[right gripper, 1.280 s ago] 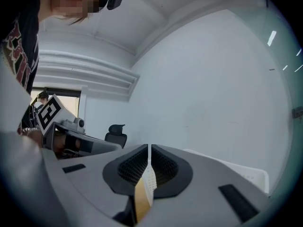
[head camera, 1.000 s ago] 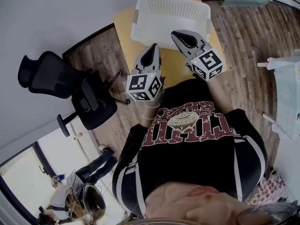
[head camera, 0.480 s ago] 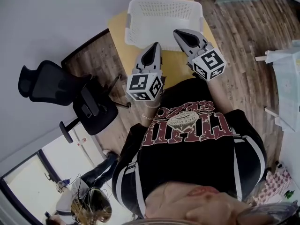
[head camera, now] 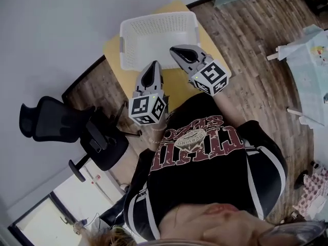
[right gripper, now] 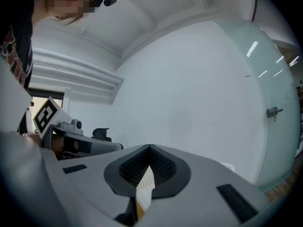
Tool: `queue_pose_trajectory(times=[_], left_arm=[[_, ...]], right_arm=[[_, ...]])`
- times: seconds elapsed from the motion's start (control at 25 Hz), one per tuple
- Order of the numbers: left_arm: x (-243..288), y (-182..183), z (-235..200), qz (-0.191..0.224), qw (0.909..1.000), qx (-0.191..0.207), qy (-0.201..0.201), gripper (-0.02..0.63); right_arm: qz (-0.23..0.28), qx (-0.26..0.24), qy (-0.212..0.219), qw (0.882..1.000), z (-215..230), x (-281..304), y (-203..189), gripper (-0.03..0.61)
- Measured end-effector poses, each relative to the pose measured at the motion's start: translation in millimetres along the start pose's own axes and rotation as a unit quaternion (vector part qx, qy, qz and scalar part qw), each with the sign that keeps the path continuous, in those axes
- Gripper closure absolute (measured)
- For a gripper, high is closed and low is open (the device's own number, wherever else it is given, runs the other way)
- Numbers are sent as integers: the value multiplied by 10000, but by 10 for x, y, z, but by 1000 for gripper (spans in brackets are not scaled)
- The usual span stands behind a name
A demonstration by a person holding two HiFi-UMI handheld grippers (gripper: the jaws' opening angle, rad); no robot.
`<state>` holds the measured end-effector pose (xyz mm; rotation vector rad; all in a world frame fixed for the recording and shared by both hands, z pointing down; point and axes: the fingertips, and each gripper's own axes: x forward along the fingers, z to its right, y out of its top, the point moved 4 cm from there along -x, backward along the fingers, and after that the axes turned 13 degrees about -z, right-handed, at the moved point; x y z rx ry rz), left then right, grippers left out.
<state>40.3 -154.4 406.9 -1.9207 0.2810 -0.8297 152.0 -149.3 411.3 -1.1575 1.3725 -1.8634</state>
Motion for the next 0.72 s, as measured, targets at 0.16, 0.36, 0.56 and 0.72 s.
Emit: queue_pose_trajectory(times=[0.16, 0.36, 0.56, 0.72], left_arm=[[109, 27, 161, -15, 9999, 63, -117, 566], [118, 23, 291, -52, 9998, 109, -186, 566], [154, 40, 393, -36, 9994, 172, -312, 566], [272, 95, 553, 51, 9983, 261, -522, 566]], right_arm=[[-17, -9, -62, 10000, 85, -143, 3, 561], [9, 15, -43, 10000, 64, -280, 15, 561], [45, -19, -95, 9999, 58, -371, 37, 561], [70, -100, -254, 9996, 161, -496, 48, 561]])
